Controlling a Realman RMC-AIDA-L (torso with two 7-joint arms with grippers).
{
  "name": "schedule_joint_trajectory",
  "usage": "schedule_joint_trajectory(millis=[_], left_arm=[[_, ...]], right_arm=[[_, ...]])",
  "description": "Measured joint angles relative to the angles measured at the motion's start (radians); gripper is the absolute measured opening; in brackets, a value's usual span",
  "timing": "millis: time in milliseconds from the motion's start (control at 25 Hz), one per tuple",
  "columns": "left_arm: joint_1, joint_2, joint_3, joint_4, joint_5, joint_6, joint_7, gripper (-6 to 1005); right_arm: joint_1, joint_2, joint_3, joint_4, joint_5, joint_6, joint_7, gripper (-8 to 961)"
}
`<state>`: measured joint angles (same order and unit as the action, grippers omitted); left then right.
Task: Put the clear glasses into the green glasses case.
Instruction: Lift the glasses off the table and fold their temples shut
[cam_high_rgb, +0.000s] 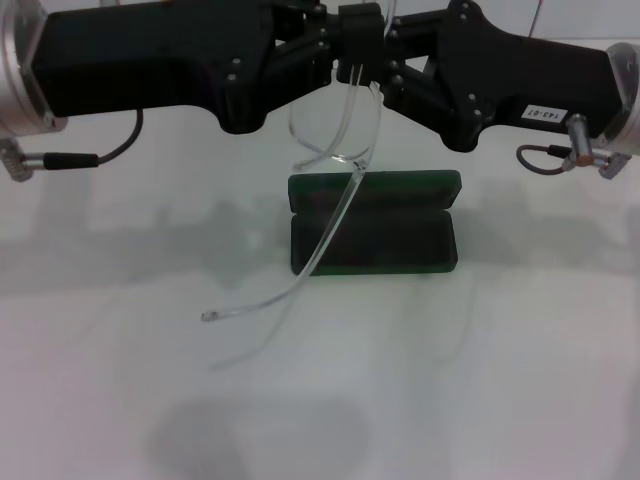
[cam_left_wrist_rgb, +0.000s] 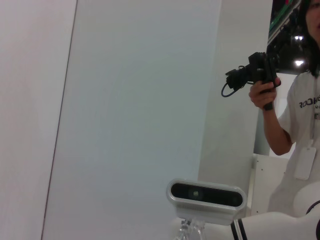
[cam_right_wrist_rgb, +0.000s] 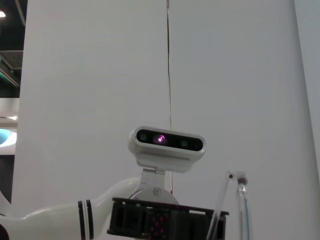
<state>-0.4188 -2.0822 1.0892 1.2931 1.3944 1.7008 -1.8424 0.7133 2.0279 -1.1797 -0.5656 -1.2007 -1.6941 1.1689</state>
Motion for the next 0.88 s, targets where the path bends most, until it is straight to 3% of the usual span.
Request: schedule_joint_trajectory(millis=[880], left_arm=[[-0.001, -0.001, -0.002, -0.014, 0.0, -0.004, 0.015, 47]], right_arm=[[-0.01, 0.0, -0.002, 0.0, 0.021, -0.021, -0.003, 89]])
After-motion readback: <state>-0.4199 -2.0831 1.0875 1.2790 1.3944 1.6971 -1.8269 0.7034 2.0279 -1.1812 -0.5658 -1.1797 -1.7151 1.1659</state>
